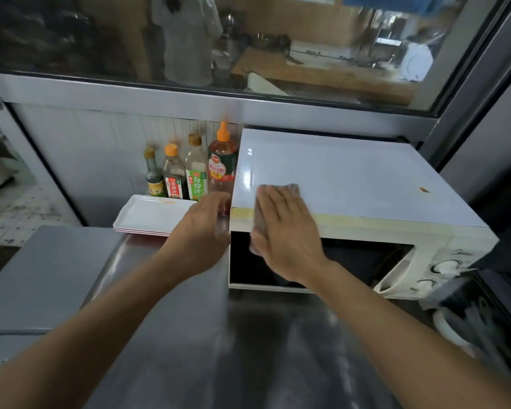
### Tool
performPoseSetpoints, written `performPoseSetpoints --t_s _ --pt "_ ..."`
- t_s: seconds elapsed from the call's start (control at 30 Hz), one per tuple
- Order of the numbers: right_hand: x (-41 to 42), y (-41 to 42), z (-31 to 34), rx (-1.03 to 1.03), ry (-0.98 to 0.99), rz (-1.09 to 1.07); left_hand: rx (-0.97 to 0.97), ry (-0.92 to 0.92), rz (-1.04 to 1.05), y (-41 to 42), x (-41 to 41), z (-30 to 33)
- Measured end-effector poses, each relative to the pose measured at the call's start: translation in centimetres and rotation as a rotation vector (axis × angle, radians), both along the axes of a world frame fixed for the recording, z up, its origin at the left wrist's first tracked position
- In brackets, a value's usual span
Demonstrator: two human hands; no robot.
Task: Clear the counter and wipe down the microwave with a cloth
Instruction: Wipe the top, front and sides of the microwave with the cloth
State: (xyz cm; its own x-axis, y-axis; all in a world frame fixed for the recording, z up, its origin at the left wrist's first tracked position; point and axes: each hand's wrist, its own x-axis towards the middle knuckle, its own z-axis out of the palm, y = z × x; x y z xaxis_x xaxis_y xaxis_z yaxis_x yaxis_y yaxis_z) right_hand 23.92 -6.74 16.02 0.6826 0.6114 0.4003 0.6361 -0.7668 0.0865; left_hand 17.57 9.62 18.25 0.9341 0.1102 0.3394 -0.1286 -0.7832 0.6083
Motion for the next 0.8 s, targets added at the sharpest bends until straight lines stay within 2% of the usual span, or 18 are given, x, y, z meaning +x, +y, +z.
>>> performPoseSetpoints --t_s 0.1,0.23,0.43,0.6,0.8 --pt "0.1 1.3 0.1 0.011 -0.079 0.086 -0.019 0.106 0.049 -0.9 0.2 0.1" --pt "1.2 -2.2 -0.1 0.063 -0.13 0.176 0.073 0.148 0.093 -3.1 0.5 0.3" --pt "3.6 -13.7 -0.2 -0.029 0.024 -0.038 0.233 0.101 0.055 -8.3 2.0 0.1" --pt "4.7 -21.9 -0.3 0.055 0.0 -0.126 0.282 0.048 -0.007 -12.3 3.3 0.1" --pt "3.7 -20.4 -1.6 0.282 -0.114 -0.193 0.309 0.058 0.011 -15.2 4.5 -0.3"
